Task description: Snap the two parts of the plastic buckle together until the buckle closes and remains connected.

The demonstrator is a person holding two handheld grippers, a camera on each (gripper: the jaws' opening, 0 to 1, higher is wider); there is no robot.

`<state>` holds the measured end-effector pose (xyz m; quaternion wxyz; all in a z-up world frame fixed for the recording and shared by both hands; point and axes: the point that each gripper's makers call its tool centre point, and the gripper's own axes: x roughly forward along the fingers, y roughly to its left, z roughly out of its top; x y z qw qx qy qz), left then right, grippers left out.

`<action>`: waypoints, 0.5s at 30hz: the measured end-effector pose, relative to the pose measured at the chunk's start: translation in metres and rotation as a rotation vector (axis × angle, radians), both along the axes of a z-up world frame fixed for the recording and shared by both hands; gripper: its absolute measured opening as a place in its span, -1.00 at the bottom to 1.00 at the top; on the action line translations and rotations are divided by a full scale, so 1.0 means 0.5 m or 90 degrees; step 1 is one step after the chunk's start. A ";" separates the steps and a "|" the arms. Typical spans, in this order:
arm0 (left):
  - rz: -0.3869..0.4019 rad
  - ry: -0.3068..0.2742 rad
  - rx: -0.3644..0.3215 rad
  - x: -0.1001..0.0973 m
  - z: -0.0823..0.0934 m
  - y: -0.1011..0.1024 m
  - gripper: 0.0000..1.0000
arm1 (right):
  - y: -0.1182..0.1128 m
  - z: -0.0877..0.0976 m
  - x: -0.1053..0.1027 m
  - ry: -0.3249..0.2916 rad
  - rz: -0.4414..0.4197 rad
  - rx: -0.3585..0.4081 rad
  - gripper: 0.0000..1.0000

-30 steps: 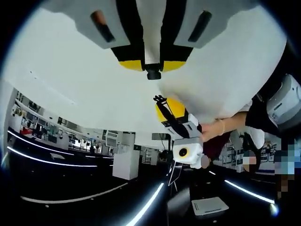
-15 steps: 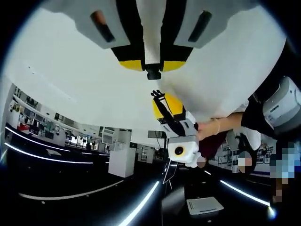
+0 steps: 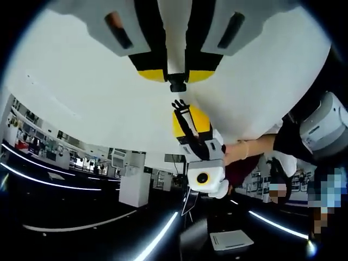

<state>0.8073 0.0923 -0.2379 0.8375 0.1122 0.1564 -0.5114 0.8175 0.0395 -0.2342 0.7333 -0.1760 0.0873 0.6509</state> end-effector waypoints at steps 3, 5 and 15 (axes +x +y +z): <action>-0.008 -0.002 0.002 -0.007 -0.002 -0.006 -0.74 | 0.001 0.000 -0.003 0.002 0.005 0.001 -0.76; -0.015 -0.003 0.004 -0.010 -0.003 -0.009 -0.74 | 0.001 0.000 -0.007 0.004 0.010 0.001 -0.76; -0.050 -0.006 0.018 -0.030 -0.012 -0.025 -0.74 | 0.005 0.000 -0.022 0.010 0.037 0.000 -0.76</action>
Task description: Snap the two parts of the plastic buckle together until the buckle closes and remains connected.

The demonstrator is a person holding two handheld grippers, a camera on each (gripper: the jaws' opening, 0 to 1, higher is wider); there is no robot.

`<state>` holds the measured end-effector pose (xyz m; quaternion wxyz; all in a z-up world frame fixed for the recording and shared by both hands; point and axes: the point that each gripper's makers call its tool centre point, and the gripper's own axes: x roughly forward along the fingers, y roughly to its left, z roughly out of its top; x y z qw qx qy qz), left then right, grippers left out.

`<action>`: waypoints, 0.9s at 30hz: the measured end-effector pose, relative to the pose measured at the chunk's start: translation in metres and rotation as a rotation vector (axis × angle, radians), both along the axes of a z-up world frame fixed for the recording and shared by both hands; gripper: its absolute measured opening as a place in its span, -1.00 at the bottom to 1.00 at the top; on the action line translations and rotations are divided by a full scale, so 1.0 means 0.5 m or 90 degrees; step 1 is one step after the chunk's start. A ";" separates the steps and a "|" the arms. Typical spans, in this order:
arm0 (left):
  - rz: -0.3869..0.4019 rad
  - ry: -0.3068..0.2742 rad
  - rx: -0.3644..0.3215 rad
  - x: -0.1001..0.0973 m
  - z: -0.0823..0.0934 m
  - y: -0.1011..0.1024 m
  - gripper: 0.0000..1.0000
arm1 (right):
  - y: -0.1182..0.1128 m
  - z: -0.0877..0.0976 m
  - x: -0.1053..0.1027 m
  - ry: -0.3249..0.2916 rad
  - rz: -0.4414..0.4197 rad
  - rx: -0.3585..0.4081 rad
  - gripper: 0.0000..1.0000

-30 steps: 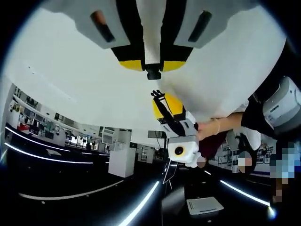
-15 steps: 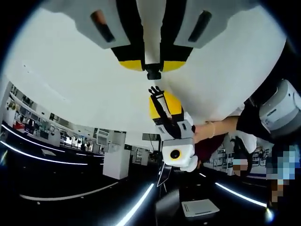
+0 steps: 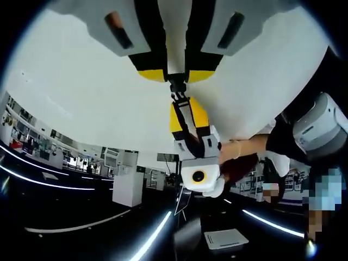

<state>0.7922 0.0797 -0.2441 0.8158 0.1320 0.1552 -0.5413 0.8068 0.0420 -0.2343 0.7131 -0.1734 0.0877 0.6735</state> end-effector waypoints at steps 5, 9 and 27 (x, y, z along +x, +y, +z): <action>-0.012 0.002 -0.001 -0.007 -0.001 -0.005 -0.74 | 0.000 -0.003 -0.006 0.003 0.013 -0.006 -0.76; -0.017 0.002 -0.002 -0.011 -0.001 -0.006 -0.74 | 0.002 -0.005 -0.009 0.005 0.018 -0.009 -0.76; -0.039 0.000 0.012 -0.024 -0.009 -0.012 -0.74 | 0.006 -0.016 -0.027 0.012 0.036 -0.019 -0.76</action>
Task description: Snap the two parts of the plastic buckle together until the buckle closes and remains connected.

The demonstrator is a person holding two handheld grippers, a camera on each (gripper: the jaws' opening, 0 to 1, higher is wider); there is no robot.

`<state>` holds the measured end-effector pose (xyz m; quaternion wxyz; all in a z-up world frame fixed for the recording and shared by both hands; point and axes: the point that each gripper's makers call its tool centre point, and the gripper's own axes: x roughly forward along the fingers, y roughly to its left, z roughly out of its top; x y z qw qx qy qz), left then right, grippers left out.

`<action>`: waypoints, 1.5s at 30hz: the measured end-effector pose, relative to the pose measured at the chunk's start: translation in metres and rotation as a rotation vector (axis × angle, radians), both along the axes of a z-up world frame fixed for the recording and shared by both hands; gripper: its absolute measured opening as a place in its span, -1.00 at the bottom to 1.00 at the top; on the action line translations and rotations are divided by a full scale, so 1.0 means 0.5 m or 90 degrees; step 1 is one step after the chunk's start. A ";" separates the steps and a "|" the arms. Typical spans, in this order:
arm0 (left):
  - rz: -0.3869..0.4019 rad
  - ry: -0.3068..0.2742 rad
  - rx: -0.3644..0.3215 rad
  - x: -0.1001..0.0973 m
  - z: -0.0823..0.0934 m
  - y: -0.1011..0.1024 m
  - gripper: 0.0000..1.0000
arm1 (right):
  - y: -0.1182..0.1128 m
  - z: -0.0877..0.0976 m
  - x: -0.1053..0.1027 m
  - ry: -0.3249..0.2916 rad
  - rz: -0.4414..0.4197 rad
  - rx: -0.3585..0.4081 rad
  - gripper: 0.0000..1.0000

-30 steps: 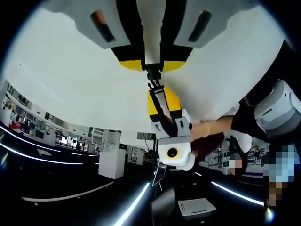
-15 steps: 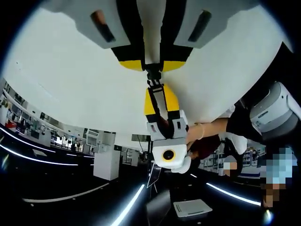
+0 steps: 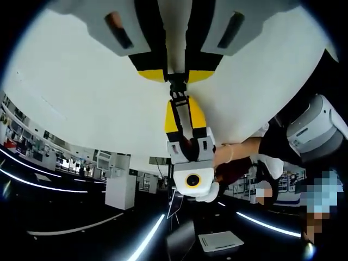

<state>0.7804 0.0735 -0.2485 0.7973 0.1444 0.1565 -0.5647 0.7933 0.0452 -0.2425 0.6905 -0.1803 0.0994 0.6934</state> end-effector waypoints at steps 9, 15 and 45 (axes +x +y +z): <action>-0.006 0.000 -0.003 -0.003 0.002 -0.002 -0.74 | -0.001 0.004 0.000 -0.001 -0.001 0.005 -0.76; -0.012 -0.001 0.003 -0.005 -0.001 -0.004 -0.74 | -0.001 0.002 -0.005 -0.003 0.006 0.003 -0.76; -0.046 -0.030 0.038 -0.025 -0.008 -0.012 -0.75 | -0.001 -0.003 -0.026 -0.013 0.045 -0.014 -0.76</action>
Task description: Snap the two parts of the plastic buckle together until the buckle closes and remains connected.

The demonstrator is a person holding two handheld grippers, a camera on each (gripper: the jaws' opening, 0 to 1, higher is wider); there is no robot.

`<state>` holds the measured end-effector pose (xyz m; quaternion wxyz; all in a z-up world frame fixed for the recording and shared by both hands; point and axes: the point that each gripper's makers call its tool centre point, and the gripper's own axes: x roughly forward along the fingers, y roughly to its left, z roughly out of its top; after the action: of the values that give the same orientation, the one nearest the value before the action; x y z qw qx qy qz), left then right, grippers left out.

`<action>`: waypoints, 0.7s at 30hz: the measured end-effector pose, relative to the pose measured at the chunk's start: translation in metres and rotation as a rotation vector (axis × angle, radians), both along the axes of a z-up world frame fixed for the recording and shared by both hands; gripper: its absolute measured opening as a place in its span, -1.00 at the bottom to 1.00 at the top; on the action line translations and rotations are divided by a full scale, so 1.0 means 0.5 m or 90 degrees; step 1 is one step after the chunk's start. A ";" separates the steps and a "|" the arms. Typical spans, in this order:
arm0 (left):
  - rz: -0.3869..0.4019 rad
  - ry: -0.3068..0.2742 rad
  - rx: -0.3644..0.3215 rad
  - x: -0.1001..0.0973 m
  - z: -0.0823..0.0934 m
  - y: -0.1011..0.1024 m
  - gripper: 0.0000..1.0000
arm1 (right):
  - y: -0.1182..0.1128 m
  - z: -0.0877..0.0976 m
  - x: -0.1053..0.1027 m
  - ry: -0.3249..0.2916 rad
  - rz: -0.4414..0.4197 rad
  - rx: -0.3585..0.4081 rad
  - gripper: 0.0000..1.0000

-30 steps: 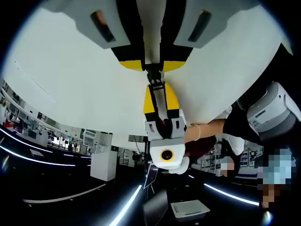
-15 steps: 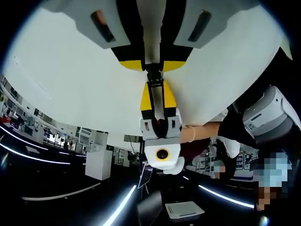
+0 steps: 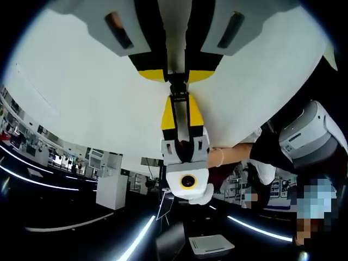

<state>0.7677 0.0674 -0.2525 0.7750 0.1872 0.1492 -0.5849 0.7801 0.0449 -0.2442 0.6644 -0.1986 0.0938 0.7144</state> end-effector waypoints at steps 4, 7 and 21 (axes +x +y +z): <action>-0.004 0.001 0.000 -0.002 0.000 -0.003 -0.75 | 0.004 -0.003 -0.006 -0.006 0.006 -0.008 -0.76; -0.003 0.003 0.000 -0.001 0.000 -0.003 -0.75 | 0.003 -0.003 -0.006 -0.002 0.004 -0.007 -0.76; 0.008 0.009 -0.007 0.002 -0.002 -0.003 -0.74 | 0.003 -0.012 -0.001 0.016 -0.013 -0.009 -0.75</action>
<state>0.7685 0.0657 -0.2537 0.7785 0.1776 0.1528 -0.5823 0.7796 0.0466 -0.2500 0.6691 -0.1929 0.1092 0.7094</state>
